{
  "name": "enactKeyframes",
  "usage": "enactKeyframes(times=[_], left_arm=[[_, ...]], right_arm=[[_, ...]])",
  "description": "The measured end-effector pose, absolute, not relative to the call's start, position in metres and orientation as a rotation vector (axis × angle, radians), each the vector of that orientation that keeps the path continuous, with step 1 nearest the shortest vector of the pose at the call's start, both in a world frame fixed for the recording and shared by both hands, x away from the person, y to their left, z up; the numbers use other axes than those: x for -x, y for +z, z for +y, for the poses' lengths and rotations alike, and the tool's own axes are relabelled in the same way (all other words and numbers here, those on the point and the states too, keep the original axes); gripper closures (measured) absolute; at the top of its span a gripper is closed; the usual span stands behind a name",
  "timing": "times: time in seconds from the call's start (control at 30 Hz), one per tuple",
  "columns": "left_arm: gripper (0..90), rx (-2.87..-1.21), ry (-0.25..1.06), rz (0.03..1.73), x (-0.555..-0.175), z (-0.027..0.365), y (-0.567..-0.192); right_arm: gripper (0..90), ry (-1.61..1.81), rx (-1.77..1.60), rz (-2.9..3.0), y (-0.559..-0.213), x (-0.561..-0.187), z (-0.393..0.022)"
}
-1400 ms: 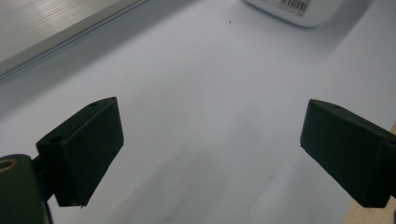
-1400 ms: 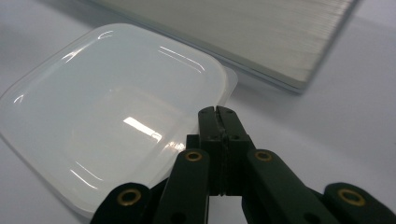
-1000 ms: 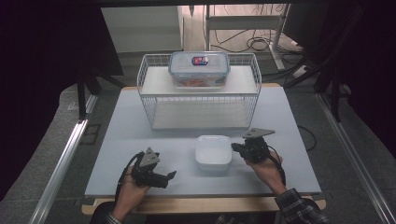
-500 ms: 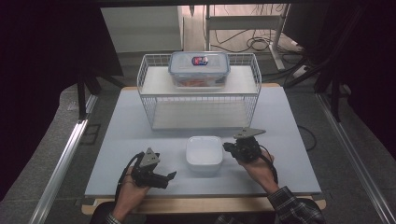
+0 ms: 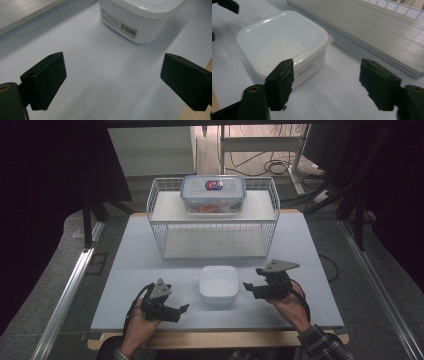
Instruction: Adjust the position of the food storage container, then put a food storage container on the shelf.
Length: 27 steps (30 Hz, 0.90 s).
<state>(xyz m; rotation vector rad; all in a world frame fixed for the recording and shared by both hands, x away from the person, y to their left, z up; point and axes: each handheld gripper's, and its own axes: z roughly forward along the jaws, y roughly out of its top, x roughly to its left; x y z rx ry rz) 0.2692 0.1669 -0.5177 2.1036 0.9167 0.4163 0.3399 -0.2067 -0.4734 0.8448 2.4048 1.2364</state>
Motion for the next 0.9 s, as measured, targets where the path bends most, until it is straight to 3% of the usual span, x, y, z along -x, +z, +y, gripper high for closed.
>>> enactKeyframes(times=[0.17,0.53,0.9], left_arm=[[5.8,-2.11,0.427,0.913,-0.269,0.166,-0.519],[5.7,-2.09,0.389,0.935,-0.272,0.167,-0.518],[5.5,-2.073,0.366,0.897,-0.294,0.158,-0.506]], right_arm=[[12.3,1.227,-0.826,2.441,-0.48,-0.334,-0.206],[0.6,1.217,-0.806,2.431,-0.482,-0.336,-0.206],[0.3,1.227,-0.81,2.457,-0.479,-0.339,-0.199]])
